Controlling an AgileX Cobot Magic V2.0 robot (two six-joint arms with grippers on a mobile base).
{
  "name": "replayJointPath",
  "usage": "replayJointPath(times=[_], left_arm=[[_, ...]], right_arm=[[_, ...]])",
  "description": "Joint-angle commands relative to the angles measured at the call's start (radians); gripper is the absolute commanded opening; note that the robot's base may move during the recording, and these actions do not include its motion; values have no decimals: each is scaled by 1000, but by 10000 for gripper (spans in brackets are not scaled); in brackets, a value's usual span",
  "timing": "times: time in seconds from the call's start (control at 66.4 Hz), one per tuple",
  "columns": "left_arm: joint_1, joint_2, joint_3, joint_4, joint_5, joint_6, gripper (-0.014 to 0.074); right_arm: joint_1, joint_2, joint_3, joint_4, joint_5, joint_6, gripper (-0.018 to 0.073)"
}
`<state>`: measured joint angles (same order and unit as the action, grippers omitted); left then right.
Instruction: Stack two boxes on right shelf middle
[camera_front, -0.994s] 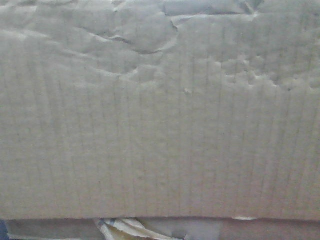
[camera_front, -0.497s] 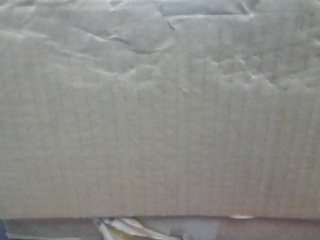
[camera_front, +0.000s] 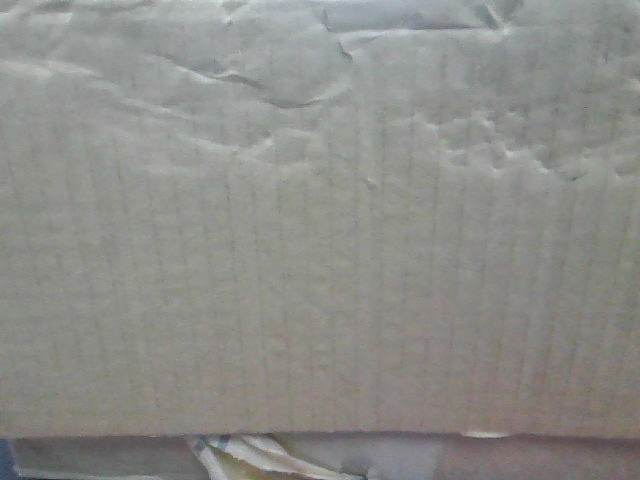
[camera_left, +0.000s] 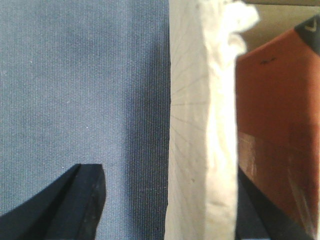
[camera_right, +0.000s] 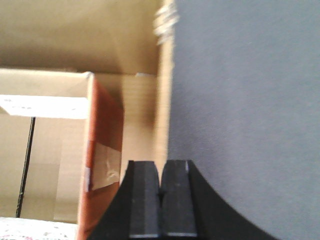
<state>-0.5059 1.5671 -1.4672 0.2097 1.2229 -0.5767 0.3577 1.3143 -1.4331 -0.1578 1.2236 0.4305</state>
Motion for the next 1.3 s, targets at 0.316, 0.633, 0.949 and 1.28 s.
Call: replayJointPath(times=[0.316,0.633,0.949,1.28], left_arm=[[-1,-6,-1,1,-2,1,349],[-1,-6,-1,1,-2,2,349],[-1,-6,-1,1,-2,2,349],[-1,-6,-1,1,-2,2,349]], right_arm=[[3,50,2,16,-2,6,367],[-10,96,64,53,-2,6,297],[-47,100,79,101,-2,-2,297],[-47,108,110,100,-2,-13,297]])
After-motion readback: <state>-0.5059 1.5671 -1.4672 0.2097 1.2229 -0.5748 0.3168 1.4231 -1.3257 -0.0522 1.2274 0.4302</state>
